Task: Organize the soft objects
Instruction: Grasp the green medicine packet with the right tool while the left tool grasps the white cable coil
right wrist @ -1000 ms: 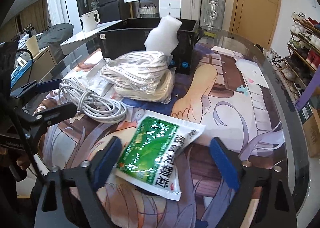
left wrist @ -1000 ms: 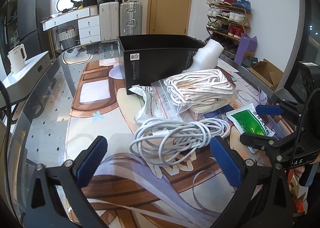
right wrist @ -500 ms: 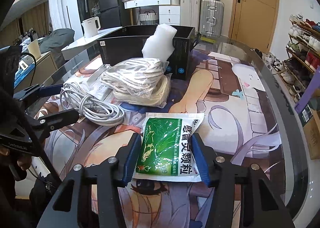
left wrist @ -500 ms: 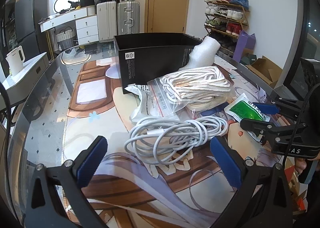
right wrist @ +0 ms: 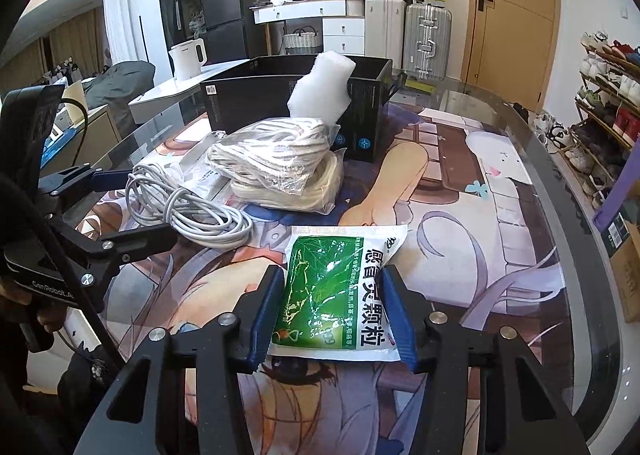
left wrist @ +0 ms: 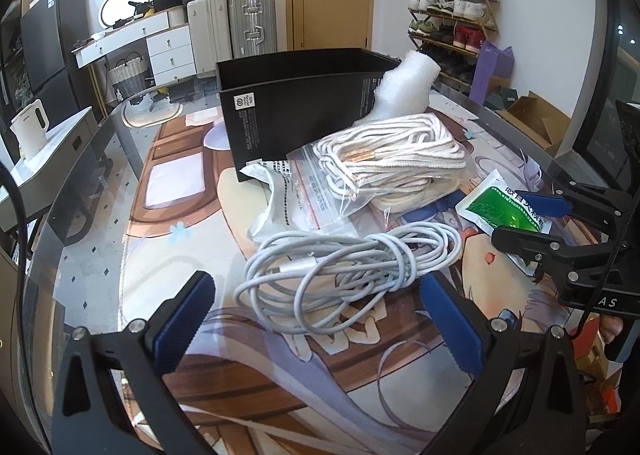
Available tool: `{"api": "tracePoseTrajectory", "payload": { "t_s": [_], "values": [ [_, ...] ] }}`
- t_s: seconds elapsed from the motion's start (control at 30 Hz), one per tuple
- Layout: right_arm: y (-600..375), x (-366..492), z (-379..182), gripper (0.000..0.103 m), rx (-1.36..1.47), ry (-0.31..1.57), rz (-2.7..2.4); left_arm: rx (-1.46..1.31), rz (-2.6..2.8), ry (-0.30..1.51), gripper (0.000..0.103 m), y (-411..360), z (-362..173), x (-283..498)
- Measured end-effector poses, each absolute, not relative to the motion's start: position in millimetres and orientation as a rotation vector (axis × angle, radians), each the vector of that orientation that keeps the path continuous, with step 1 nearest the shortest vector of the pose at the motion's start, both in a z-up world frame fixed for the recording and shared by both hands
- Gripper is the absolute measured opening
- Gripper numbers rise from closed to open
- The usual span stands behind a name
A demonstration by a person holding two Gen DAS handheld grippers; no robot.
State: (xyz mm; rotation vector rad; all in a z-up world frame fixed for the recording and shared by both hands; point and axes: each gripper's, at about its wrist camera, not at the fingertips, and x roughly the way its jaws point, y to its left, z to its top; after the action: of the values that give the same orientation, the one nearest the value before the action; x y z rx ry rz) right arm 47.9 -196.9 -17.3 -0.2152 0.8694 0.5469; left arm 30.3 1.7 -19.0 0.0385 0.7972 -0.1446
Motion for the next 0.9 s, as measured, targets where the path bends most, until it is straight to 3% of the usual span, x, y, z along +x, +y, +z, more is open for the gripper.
{"api": "tracePoseTrajectory", "payload": {
  "t_s": [0.27,0.43,0.9],
  "values": [
    [-196.8,47.3,-17.0,0.05,-0.213,0.869,0.55,0.082,-0.136,0.83,0.1,-4.5,-21.9,35.3],
    [-196.7,46.9,-16.8,0.05,-0.213,0.869,0.552,0.069,-0.167,0.817,0.08,-4.0,-21.4,34.6],
    [-196.9,46.7,-16.8,0.05,-0.212,0.867,0.551,0.028,-0.204,0.789,0.079,0.3,-19.5,27.1]
  ]
}}
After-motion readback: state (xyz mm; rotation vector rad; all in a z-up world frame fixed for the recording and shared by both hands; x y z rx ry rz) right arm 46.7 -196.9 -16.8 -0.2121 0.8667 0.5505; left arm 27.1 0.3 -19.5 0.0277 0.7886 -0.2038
